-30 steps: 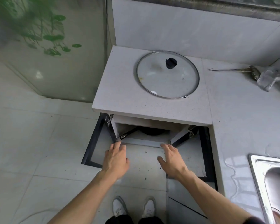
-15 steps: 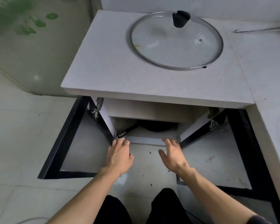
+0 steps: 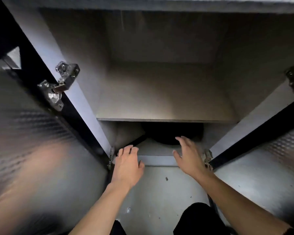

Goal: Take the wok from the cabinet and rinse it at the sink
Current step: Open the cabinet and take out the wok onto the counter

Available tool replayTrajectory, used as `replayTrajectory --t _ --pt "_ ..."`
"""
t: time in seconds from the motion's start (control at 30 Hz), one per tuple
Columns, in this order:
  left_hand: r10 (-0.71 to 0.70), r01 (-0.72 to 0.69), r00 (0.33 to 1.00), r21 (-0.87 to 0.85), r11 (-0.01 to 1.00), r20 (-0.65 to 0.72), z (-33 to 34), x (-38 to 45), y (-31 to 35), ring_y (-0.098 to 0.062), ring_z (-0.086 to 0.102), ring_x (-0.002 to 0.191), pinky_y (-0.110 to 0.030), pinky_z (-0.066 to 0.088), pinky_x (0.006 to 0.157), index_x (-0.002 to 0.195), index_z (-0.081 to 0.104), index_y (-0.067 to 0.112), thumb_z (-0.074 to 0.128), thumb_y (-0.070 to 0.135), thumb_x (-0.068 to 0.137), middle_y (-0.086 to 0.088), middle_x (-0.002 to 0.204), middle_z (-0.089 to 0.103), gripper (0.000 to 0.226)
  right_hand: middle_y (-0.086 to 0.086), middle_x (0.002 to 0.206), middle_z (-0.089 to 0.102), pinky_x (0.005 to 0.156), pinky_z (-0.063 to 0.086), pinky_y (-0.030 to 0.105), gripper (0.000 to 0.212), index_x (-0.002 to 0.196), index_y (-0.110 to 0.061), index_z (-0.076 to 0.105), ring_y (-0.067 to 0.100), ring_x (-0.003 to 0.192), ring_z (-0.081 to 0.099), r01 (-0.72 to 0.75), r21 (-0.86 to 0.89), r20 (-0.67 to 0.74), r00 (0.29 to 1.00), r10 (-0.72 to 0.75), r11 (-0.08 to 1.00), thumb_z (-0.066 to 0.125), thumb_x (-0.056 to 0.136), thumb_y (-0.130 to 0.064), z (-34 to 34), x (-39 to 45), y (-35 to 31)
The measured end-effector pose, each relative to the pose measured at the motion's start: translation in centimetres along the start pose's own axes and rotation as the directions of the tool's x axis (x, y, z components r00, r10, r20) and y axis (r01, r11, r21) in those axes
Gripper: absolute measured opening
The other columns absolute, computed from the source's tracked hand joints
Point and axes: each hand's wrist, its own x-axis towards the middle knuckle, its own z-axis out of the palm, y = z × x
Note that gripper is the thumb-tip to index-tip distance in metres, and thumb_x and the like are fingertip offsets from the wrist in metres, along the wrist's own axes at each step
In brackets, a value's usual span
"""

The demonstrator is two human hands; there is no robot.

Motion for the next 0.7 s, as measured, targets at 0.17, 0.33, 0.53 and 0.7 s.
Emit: replayTrajectory --t 0.17,0.33,0.53,0.7 --pt "0.023 -0.023 0.999 0.017 1.0 -0.032 5.4 3.1 -2.1 -0.022 0.032 0.131 -0.035 0.03 0.11 0.137 0.041 0.021 0.054 0.032 0.088 -0.001 0.147 0.035 0.052 0.01 0.152 0.037 0.118 0.024 0.035 0.056 0.146 -0.014 0.04 0.026 0.142 0.027 0.033 -0.002 -0.059 0.998 -0.033 0.999 0.057 0.094 -0.025 5.7 2.1 1.4" --pt "0.06 -0.057 0.994 0.029 0.998 -0.091 9.7 3.8 -3.7 -0.023 0.03 0.133 -0.034 0.032 0.109 0.135 0.04 0.02 0.053 0.031 0.087 -0.001 0.146 0.035 0.051 0.007 0.163 0.013 0.119 0.018 0.043 0.071 0.154 -0.022 0.02 0.028 0.15 0.009 0.038 -0.176 0.035 0.999 -0.032 0.984 0.055 0.093 -0.035 9.2 3.7 3.4" --pt "0.157 -0.138 0.984 0.199 0.97 -0.084 11.1 7.8 -4.1 -0.028 0.02 0.139 -0.043 0.025 0.114 0.144 0.026 0.02 0.055 0.035 0.083 -0.005 0.152 0.024 0.069 0.003 0.166 -0.003 0.122 0.004 0.042 0.084 0.157 -0.022 0.002 0.023 0.152 -0.007 0.013 -0.3 0.126 0.992 0.026 0.954 0.054 0.094 -0.043 10.4 5.3 6.2" --pt "0.086 -0.082 0.996 0.253 0.964 -0.005 13.2 9.7 -6.0 -0.03 0.017 0.139 -0.046 0.017 0.117 0.15 0.014 0.019 0.058 0.04 0.082 -0.004 0.155 0.014 0.084 0.001 0.166 -0.007 0.123 -0.004 0.041 0.09 0.157 -0.018 -0.005 0.019 0.151 -0.013 0.025 -0.322 0.207 0.977 0.045 0.946 0.054 0.094 -0.043 11.0 5.5 8.3"
